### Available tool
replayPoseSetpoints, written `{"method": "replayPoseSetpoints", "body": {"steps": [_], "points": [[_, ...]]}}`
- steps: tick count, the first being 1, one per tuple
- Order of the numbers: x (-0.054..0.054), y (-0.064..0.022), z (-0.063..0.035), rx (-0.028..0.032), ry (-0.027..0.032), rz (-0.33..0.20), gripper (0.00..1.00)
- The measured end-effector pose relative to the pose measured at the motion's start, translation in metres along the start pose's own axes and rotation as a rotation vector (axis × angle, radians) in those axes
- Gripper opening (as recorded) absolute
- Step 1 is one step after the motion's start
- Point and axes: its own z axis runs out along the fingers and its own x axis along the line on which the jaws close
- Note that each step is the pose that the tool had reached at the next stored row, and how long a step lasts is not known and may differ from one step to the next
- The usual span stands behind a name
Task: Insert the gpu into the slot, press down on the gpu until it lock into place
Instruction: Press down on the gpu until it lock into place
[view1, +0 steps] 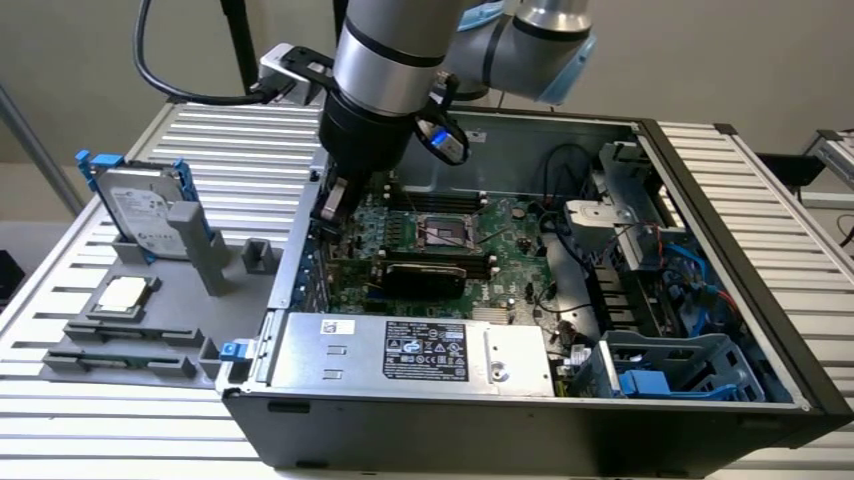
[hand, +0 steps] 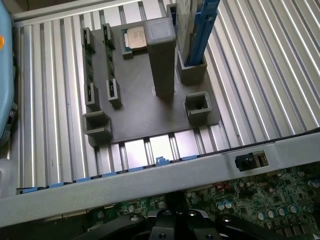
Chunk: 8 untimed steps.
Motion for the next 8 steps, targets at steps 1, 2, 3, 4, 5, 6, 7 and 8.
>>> {"method": "replayPoseSetpoints", "body": {"steps": [1, 2, 3, 4, 5, 6, 7, 8], "points": [[0.0, -0.0003, -0.0018, 0.0, 0.0005, 0.0, 0.11], [0.0, -0.0012, -0.004, 0.0, 0.0003, 0.0, 0.11], [-0.001, -0.0024, -0.0061, -0.0001, 0.0005, 0.0, 0.11], [-0.001, -0.004, -0.0082, -0.0002, 0.0007, 0.0, 0.11], [-0.002, -0.0061, -0.0102, -0.0002, 0.0007, -0.001, 0.11], [-0.002, -0.0084, -0.0117, -0.0002, 0.0007, -0.001, 0.11], [-0.003, -0.0109, -0.0133, -0.0002, 0.0009, -0.002, 0.11], [-0.003, -0.0131, -0.0147, -0.0001, 0.0013, -0.003, 0.11]]}}
